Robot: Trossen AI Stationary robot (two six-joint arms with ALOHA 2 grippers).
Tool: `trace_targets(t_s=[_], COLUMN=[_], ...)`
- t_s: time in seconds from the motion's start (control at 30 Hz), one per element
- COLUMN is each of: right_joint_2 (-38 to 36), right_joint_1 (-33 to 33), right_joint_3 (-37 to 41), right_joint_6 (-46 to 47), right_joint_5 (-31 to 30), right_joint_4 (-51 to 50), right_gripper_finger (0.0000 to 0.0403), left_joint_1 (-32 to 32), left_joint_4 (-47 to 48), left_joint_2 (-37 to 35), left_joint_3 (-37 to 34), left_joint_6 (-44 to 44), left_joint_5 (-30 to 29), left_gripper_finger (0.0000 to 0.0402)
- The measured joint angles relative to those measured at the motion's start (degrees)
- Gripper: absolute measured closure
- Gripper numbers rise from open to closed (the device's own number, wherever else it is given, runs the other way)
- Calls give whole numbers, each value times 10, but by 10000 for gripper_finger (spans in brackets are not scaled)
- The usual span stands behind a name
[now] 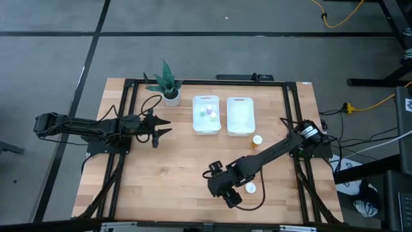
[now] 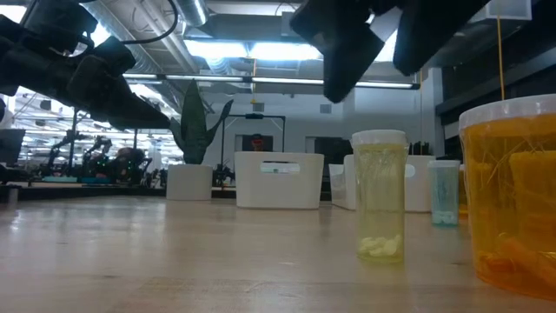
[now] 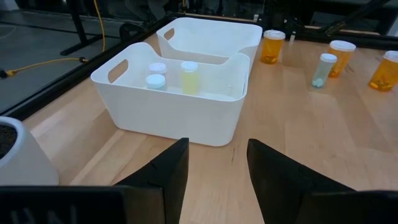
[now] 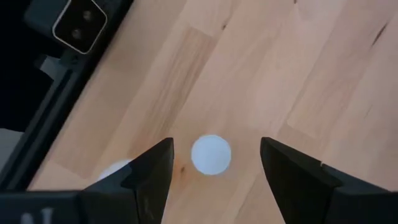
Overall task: Pick and place medicine bottles into bin by pill shape (circle, oval)
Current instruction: Put the yellow pill bottle into the left white bin
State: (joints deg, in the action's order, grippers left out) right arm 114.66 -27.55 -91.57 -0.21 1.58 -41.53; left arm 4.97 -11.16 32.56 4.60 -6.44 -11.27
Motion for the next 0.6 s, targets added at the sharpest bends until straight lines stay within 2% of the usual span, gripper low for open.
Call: trace_targets(t_s=[0.6], right_joint_2=[43], right_joint_1=[4], right_joint_3=[1], right_joint_6=[11], right_joint_5=[-5], right_joint_4=[-9], right_gripper_finger=[162], left_joint_1=[0], left_joint_4=[0], left_joint_2=[0], left_joint_3=[0], left_joint_6=[0], left_joint_5=[0], left_gripper_finger=[247])
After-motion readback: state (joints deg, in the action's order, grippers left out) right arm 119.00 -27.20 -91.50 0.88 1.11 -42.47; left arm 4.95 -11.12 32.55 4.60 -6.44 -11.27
